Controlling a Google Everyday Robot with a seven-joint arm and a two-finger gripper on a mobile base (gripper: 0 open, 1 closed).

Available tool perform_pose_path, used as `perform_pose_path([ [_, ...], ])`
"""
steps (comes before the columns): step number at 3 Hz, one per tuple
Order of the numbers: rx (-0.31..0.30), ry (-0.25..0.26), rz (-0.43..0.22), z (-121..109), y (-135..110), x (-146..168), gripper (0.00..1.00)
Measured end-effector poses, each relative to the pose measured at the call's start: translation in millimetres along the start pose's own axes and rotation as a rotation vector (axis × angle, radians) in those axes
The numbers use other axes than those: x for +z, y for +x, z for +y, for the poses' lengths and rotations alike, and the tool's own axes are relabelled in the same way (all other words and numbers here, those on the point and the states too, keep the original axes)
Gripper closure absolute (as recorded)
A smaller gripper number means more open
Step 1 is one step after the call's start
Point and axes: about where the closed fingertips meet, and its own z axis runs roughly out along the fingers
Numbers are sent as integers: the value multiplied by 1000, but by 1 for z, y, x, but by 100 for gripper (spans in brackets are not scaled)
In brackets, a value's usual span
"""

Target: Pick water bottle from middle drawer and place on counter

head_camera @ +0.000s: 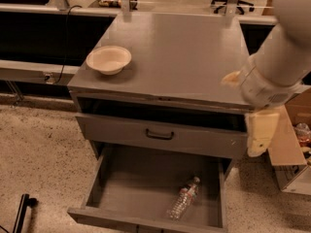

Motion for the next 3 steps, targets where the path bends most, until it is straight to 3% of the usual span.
perform_pose_path([
  [1, -206, -74, -37, 26, -3, 97, 0],
  [2, -368, -113, -81, 60, 10, 181, 0],
  [3, -446, -102, -91, 59, 9, 187, 0],
])
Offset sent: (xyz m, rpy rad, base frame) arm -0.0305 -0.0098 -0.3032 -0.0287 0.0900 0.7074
